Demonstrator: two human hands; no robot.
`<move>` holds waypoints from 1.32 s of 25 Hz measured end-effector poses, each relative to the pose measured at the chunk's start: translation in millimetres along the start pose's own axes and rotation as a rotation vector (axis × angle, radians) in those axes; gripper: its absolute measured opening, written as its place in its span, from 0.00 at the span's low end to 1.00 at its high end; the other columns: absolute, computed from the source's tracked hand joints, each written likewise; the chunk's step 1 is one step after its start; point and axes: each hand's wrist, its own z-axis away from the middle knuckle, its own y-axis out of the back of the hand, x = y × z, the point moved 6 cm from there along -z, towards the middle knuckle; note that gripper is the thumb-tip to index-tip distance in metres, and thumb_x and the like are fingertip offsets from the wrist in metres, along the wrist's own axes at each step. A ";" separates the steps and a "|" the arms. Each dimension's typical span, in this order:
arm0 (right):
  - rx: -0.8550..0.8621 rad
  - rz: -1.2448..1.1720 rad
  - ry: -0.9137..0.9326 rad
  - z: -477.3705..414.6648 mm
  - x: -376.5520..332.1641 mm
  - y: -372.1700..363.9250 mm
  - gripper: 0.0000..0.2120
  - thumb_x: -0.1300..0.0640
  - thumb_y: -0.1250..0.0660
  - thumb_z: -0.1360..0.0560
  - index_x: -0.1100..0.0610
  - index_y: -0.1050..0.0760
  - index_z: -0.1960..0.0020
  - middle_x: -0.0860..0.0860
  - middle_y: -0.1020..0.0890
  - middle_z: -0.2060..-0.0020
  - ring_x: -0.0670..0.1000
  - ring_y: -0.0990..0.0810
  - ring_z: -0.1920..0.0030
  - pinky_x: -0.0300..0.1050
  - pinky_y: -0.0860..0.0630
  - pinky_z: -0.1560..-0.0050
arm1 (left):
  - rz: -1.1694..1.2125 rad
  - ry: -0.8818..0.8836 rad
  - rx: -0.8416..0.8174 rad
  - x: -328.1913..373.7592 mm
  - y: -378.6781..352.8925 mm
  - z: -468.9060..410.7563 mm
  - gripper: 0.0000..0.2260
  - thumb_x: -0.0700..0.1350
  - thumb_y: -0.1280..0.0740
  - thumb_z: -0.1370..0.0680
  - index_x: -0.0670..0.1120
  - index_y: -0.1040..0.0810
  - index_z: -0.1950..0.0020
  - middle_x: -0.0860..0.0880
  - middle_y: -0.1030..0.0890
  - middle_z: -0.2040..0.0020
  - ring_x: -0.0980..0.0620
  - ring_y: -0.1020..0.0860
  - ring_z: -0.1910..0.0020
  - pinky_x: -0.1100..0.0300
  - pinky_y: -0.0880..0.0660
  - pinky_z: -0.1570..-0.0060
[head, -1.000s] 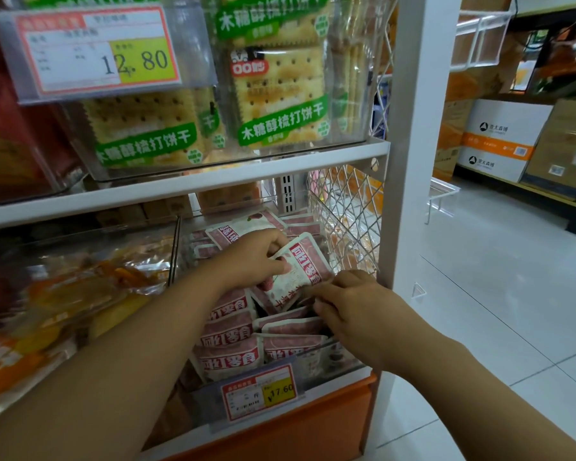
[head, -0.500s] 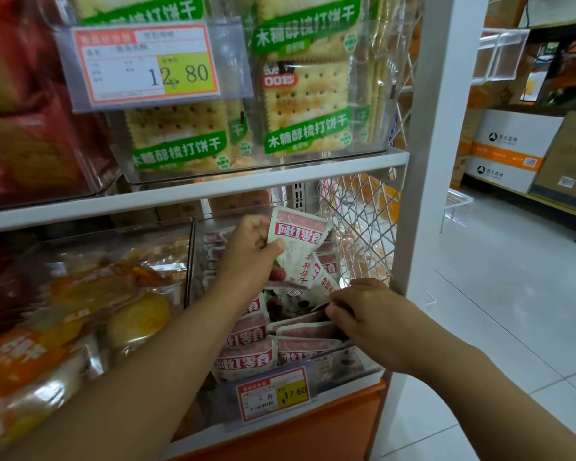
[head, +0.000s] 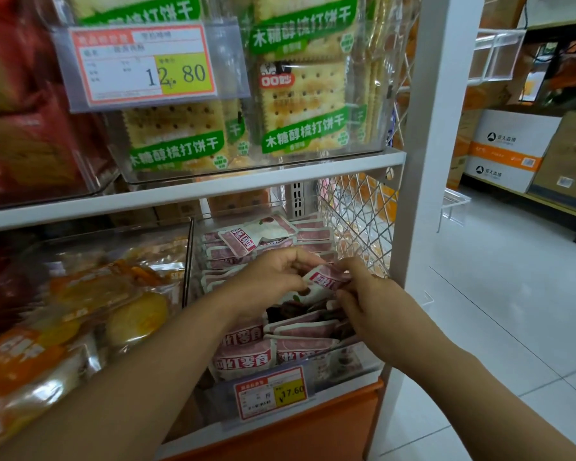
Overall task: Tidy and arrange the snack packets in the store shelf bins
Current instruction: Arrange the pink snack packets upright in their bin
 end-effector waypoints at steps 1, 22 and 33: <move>0.022 0.028 0.002 -0.1 -1.6 3.0 0.11 0.52 0.46 0.20 0.47 0.40 0.39 0.51 0.19 0.59 0.54 0.22 0.61 0.49 0.25 0.62 | 0.002 0.010 -0.025 2.0 3.0 1.4 0.20 0.26 0.41 0.26 0.51 0.21 0.52 0.48 0.19 0.48 0.52 0.22 0.46 0.62 0.25 0.46; 0.580 0.033 0.177 12.5 -20.6 56.0 0.02 0.60 0.31 0.29 0.56 0.19 0.59 0.50 0.17 0.70 0.51 0.20 0.72 0.46 0.21 0.69 | -0.690 -0.165 0.165 15.3 17.9 -32.3 0.07 0.45 0.37 0.20 0.48 0.21 0.45 0.53 0.23 0.54 0.55 0.26 0.56 0.67 0.33 0.63; 0.189 0.204 0.031 -12.1 -9.8 14.1 0.11 0.62 0.38 0.23 0.53 0.22 0.45 0.52 0.17 0.58 0.54 0.20 0.58 0.47 0.22 0.58 | -0.353 -0.025 0.088 8.4 29.8 -32.2 0.12 0.39 0.43 0.19 0.45 0.23 0.39 0.46 0.20 0.41 0.54 0.22 0.47 0.62 0.26 0.46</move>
